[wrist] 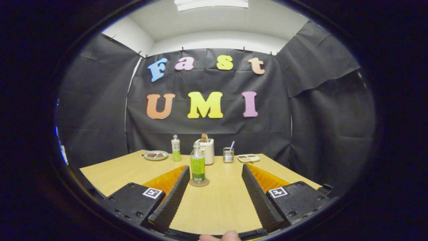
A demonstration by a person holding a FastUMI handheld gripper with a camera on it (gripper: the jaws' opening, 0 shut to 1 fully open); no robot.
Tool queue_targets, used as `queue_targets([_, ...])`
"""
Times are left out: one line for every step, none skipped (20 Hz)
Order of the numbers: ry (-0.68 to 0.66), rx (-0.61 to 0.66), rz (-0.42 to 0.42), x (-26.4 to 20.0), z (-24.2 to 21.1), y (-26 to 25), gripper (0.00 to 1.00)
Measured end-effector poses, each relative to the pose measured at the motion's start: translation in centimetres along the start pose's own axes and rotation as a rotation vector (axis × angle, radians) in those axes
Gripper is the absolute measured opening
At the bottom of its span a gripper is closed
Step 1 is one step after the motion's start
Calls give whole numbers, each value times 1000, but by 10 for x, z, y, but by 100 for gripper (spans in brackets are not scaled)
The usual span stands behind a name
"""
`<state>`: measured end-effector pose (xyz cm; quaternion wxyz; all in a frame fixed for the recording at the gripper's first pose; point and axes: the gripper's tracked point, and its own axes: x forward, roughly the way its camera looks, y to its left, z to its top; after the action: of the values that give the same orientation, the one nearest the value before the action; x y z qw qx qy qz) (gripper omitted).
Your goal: Take the bottle from table, then pour the juice into the cup, finally place the bottle on the coaster
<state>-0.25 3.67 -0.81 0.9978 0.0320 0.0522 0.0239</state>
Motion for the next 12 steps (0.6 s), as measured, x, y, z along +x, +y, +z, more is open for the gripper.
queue_targets([-11,-7,1,-9,-1,4,100])
queue_targets([-22,-11,-1,-16,-4,6,100])
queue_targets([-34,-19,0,-21,-6,10,100])
queue_targets([-36,-23,-6,-25,-13,12,100])
queue_targets([-27,-7,-7,-28,-20,14,100])
queue_targets([-27,5,-6,-31,-26,19,100])
queue_targets([-36,2,-19,-33,-25,18,99])
queue_targets([-46,12,-31,-33,-22,13,100])
queue_targets([-51,24,-37,-33,-21,13,100])
queue_targets([-59,32,-39,-35,-21,13,100])
queue_targets([-65,29,-42,-35,-20,13,100])
queue_targets([-67,23,-42,-35,-21,14,99])
